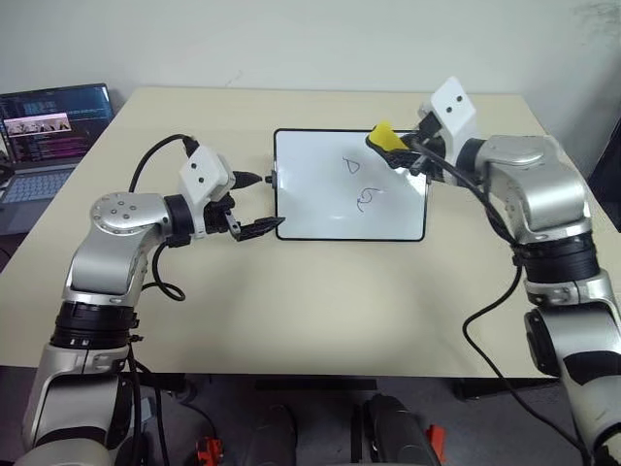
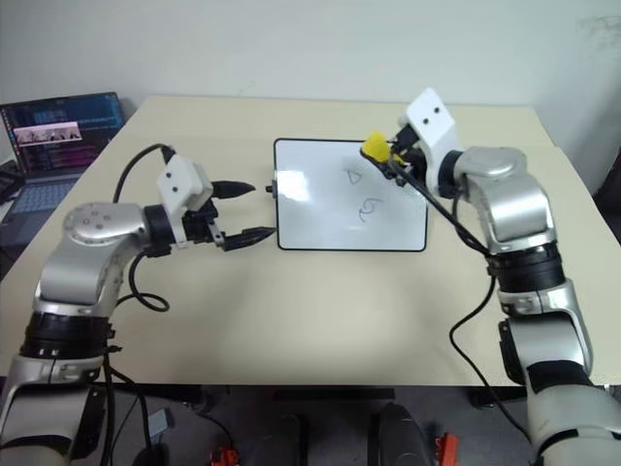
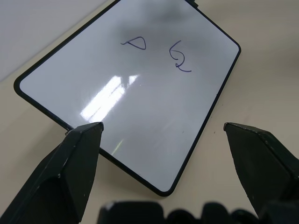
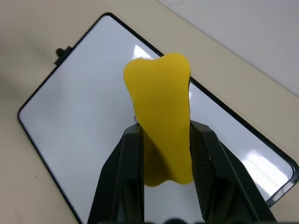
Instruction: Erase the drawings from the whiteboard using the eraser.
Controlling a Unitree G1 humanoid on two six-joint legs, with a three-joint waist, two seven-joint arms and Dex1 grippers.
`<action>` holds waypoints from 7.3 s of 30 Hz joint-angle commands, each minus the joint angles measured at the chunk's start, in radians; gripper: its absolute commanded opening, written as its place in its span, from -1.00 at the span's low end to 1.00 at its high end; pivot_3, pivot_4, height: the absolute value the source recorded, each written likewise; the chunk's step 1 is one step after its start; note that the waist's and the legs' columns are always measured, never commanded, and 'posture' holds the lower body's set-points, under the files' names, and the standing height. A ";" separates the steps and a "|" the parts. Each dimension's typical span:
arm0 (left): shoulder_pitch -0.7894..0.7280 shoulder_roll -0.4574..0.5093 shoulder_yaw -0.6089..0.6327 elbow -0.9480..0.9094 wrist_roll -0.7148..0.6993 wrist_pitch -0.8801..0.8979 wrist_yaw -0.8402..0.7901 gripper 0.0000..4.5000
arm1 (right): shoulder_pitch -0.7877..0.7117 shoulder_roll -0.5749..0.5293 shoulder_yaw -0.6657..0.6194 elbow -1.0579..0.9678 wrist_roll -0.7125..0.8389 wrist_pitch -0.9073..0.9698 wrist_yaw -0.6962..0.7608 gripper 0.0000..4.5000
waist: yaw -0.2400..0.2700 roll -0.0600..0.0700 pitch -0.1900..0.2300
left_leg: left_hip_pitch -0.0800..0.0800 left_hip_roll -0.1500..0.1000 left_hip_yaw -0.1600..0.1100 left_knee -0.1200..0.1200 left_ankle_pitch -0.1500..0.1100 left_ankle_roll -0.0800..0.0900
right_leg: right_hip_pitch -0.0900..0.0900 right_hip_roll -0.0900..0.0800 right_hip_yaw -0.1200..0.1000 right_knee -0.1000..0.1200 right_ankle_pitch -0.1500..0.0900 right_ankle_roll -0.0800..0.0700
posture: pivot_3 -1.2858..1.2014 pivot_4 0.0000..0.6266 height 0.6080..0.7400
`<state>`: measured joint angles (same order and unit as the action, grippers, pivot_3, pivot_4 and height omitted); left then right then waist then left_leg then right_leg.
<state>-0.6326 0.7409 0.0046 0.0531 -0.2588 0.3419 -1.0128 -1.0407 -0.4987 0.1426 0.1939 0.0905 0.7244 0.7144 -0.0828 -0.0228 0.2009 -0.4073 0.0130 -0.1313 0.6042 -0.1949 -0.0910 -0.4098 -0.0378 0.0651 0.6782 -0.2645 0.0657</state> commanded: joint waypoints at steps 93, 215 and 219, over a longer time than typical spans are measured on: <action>0.003 0.142 0.075 0.020 -0.002 -0.022 -0.038 1.00 | 0.072 -0.302 -0.016 0.010 -0.161 -0.130 0.266 -0.56 | -0.007 0.001 0.003 | 0.003 0.000 0.002 -0.006 0.000 0.001 | 0.000 0.000 0.001 -0.001 -0.002 -0.001 | 0.03 -0.52 1.00; -0.075 0.091 -0.007 0.062 -0.023 -0.025 -0.180 1.00 | 0.262 -0.477 -0.112 -0.176 -0.136 -0.099 0.264 -0.56 | 0.000 -0.003 0.002 | -0.001 0.001 0.002 -0.001 0.001 0.002 | -0.001 0.001 0.002 -0.003 -0.001 0.005 | 0.03 -0.52 1.00; -0.115 -0.018 -0.064 0.067 -0.036 -0.025 -0.196 1.00 | 0.329 -0.497 -0.223 -0.114 -0.112 0.053 0.198 -0.56 | 0.020 -0.003 0.001 | -0.001 0.000 0.002 0.000 0.001 0.002 | 0.001 0.000 0.001 -0.004 -0.001 0.005 | 0.03 -0.52 1.00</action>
<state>-0.7194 0.7379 -0.0440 0.1323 -0.2782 0.3246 -1.1966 -0.7163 -0.9704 -0.0173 0.0704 -0.0364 0.7273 0.9458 -0.0629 -0.0259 0.2023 -0.4081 0.0129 -0.1295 0.6046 -0.1939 -0.0894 -0.4088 -0.0380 0.0660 0.6743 -0.2648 0.0692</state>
